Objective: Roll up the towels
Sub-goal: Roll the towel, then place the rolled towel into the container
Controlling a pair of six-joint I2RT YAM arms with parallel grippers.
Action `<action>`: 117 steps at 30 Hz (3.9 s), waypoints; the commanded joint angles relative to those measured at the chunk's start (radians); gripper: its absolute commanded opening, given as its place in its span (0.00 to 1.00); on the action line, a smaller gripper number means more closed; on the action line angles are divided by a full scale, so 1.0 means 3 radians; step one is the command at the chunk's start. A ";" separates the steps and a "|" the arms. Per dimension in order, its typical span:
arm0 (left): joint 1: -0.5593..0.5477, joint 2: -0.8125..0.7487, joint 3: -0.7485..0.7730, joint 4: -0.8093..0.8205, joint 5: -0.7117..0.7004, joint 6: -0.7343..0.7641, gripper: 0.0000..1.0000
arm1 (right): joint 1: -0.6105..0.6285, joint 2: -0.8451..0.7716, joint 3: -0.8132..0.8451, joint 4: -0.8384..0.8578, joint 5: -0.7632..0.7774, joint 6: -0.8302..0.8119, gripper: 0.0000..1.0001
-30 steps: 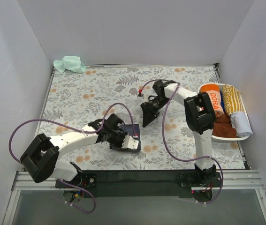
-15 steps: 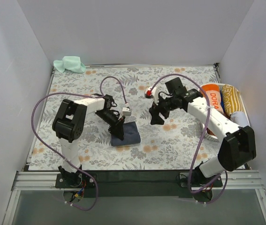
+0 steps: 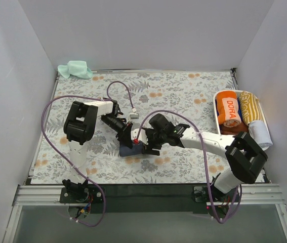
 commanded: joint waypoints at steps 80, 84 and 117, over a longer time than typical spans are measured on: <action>-0.1665 -0.2817 -0.2403 0.1972 -0.2053 -0.0474 0.06 | -0.1686 0.1857 0.2274 -0.2356 -0.1529 0.0462 0.69; -0.1450 -0.2465 -0.2081 0.1630 -0.1685 -0.0449 0.07 | -0.1702 0.1136 0.1927 -0.2075 -0.0937 0.0411 0.69; -0.0540 0.0323 -0.0260 0.0130 -0.0841 0.0313 0.10 | 0.0624 -0.0006 0.0356 -0.0393 0.0424 0.0216 0.75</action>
